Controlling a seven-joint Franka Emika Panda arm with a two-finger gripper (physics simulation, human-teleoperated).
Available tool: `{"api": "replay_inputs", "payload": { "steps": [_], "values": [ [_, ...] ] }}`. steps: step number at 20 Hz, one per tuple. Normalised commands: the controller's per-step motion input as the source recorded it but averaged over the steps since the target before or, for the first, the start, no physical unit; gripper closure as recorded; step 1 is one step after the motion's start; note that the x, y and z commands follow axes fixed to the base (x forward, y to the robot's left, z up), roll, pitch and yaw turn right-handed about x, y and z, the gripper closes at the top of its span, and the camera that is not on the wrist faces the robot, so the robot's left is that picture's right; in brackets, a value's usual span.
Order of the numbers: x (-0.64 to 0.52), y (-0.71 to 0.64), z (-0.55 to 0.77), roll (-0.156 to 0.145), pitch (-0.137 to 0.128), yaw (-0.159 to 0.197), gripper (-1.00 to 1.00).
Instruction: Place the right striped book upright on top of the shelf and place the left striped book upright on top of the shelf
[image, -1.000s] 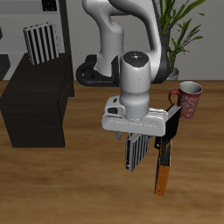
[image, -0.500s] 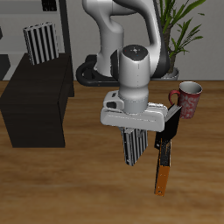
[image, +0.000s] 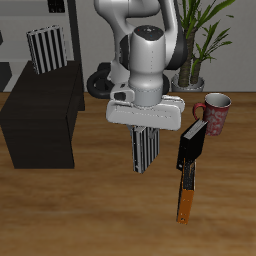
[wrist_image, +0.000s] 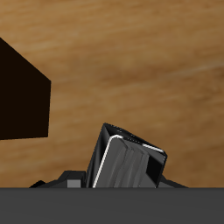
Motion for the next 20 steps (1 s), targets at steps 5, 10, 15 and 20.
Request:
{"api": "replay_inputs", "payload": {
  "steps": [5, 10, 15, 20],
  "values": [
    [-0.29, -0.42, 0.76, -0.035, -0.025, -0.020, 1.00],
    [-0.31, -0.57, 0.62, -0.060, -0.024, -0.052, 1.00],
    [-0.34, -0.70, 0.57, -0.039, -0.019, -0.078, 1.00],
    [-0.31, -0.54, 0.53, -0.076, -0.042, -0.029, 1.00]
  ]
}}
